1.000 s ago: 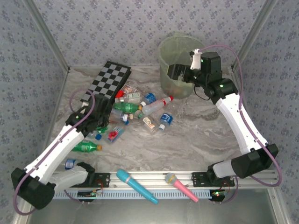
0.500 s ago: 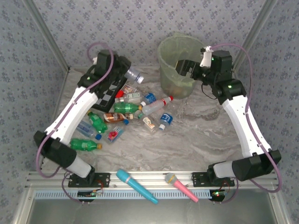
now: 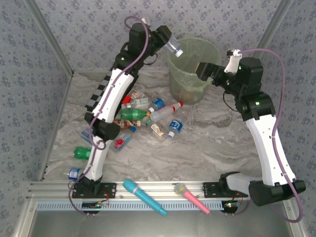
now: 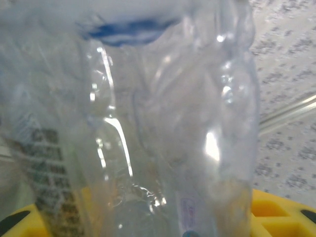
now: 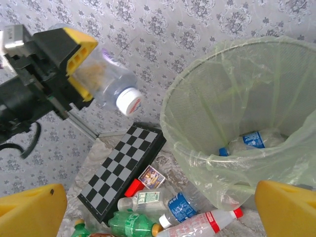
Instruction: Put the plastic bottles in the bin
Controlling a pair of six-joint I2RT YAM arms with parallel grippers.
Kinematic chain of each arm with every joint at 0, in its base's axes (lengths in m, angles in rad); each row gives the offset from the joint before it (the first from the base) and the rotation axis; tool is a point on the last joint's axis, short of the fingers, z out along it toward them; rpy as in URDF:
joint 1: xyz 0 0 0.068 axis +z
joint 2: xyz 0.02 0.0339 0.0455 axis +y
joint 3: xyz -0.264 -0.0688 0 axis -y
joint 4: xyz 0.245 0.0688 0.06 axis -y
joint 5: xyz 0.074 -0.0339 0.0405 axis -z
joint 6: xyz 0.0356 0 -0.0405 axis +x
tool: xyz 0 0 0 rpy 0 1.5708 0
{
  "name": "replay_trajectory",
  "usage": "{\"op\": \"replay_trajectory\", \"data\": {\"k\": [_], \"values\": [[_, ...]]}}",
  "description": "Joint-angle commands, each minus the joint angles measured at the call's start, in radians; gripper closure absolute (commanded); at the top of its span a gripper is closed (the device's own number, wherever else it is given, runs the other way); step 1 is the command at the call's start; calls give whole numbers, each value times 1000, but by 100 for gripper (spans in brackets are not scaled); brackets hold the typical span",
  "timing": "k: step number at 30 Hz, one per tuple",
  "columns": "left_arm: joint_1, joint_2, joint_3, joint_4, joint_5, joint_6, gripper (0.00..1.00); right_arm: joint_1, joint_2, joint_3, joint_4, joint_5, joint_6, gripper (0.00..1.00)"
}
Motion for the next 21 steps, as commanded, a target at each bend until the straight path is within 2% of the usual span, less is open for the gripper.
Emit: {"op": "replay_trajectory", "data": {"k": [1, 5, 8, 21], "values": [[-20, 44, 57, 90, 71, -14, 49, -12, -36, -10, -35, 31, -5, 0], [-48, 47, 9, 201, 72, 70, 49, -20, -57, -27, -31, 37, -4, 0], [-68, 53, -10, 250, 60, 193, 49, -24, -62, -34, -31, 33, -1, 0], [-88, 101, -20, 151, -56, 662, 50, -35, -85, -60, -31, 34, 7, 0]]}}
